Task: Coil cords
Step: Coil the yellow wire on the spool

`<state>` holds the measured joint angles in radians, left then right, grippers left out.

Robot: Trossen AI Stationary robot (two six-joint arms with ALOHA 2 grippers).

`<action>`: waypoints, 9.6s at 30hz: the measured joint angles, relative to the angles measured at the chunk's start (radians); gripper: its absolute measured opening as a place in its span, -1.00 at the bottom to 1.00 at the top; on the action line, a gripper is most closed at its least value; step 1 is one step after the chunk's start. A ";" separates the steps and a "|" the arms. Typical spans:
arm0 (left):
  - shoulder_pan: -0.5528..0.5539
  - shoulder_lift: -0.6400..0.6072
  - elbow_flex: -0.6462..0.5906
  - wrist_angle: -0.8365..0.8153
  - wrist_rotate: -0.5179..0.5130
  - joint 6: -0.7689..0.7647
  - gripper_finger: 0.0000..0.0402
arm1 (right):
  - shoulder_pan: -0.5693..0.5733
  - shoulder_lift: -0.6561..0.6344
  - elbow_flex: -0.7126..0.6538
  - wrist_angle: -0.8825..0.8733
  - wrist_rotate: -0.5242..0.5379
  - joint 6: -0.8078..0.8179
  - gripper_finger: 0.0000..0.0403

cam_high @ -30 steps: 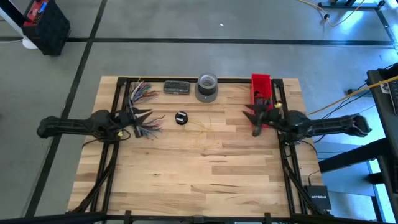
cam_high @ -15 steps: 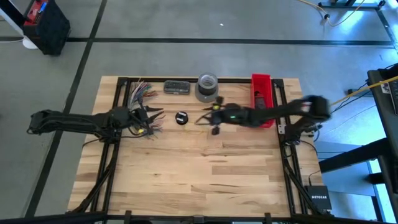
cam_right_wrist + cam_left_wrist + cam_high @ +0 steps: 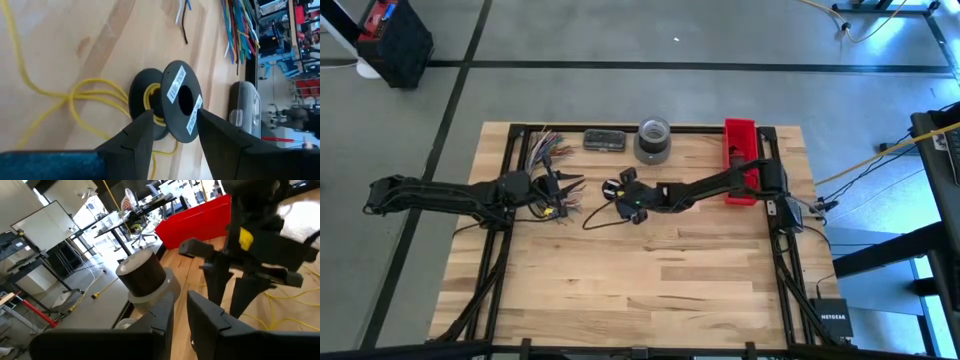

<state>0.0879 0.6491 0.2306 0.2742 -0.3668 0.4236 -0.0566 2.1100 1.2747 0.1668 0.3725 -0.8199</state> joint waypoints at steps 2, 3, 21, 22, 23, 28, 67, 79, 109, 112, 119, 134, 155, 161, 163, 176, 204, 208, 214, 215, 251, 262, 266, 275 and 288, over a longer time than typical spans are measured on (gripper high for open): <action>0.000 0.000 0.000 0.001 0.000 0.000 -0.77 | -0.003 0.011 0.004 0.006 0.002 -0.025 -0.22; 0.000 0.000 0.000 0.000 0.000 0.000 -0.77 | -0.003 0.015 0.004 0.013 0.007 -0.027 -0.23; 0.000 0.000 0.000 0.023 0.000 0.008 -0.77 | -0.049 0.015 0.005 0.101 -0.033 0.002 -0.96; 0.000 0.000 0.000 0.024 0.000 0.008 -0.77 | -0.049 0.015 0.005 0.109 -0.028 0.024 -0.96; 0.000 0.000 0.000 0.024 0.000 0.007 -0.77 | -0.049 0.015 0.005 0.111 -0.023 0.042 -0.97; -0.001 0.000 0.027 -0.006 0.000 -0.046 -0.77 | -0.035 -0.078 0.003 0.045 -0.049 0.134 -0.98; -0.230 0.506 0.421 -0.369 -0.233 0.000 -0.81 | 0.098 -0.276 0.003 -0.096 -0.068 0.238 -1.00; -0.234 0.492 0.421 -0.351 -0.332 0.002 -0.99 | 0.126 -0.328 0.003 -0.244 0.141 0.446 -0.68; -0.257 0.331 0.421 -0.281 -0.671 -0.173 -1.00 | -0.015 -0.345 -0.195 0.157 -0.107 0.659 -0.36; -0.257 0.331 0.421 -0.282 -0.671 -0.173 -1.00 | -0.017 -0.345 -0.195 0.153 -0.097 0.647 -0.46; -0.257 0.331 0.421 -0.281 -0.671 -0.166 -1.00 | -0.016 -0.340 -0.195 0.145 -0.102 0.602 -0.95; -0.257 0.331 0.421 -0.286 -0.668 -0.158 -1.00 | -0.016 -0.338 -0.195 0.098 -0.055 0.665 -0.85; -0.257 0.332 0.421 -0.284 -0.664 -0.162 -1.00 | -0.051 -0.323 -0.194 0.073 -0.148 0.683 -0.54; -0.257 0.332 0.421 -0.285 -0.664 -0.162 -1.00 | -0.049 -0.323 -0.195 0.067 -0.148 0.649 -0.93; -0.257 0.332 0.421 -0.285 -0.658 -0.165 -1.00 | -0.049 -0.323 -0.195 0.083 -0.148 0.639 -0.95; -0.256 0.332 0.420 -0.114 -0.414 -0.181 -1.00 | -0.049 -0.226 -0.194 0.289 -0.135 0.626 -0.98; -0.151 0.368 0.420 0.075 -0.440 -0.042 -1.00 | -0.050 -0.217 -0.192 0.248 -0.036 0.597 -0.98; -0.203 0.315 0.420 -0.094 -0.436 -0.103 -1.00 | -0.076 -0.217 -0.193 0.178 0.043 0.604 -0.98; -0.227 0.289 0.420 -0.322 -0.391 -0.188 -1.00 | -0.082 -0.226 -0.192 0.156 0.111 0.606 -0.98; -0.225 0.289 0.420 -0.348 -0.392 -0.191 -1.00 | -0.082 -0.237 -0.193 0.146 0.115 0.605 -0.98; -0.054 0.502 0.420 -0.117 -0.369 -0.275 -1.00 | 0.026 -0.260 -0.142 0.436 -0.237 0.737 -0.98; -0.114 0.403 0.420 -0.098 -0.349 -0.232 -1.00 | 0.024 -0.194 -0.102 0.295 -0.105 0.635 -0.98; -0.146 0.325 0.420 -0.197 -0.348 -0.238 -1.00 | 0.024 -0.201 -0.100 0.235 0.039 0.549 -0.98; -0.164 0.240 0.418 -0.423 -0.337 -0.282 -1.00 | 0.030 -0.264 -0.098 0.118 0.213 0.492 -0.97; -0.166 0.277 0.422 -0.434 -0.284 -0.232 -1.00 | 0.048 -0.292 -0.104 0.079 0.155 0.644 -0.93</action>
<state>-0.0784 0.9256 0.6525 -0.1596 -0.6506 0.1917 -0.0086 1.8178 1.1702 0.2460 0.5274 -0.1762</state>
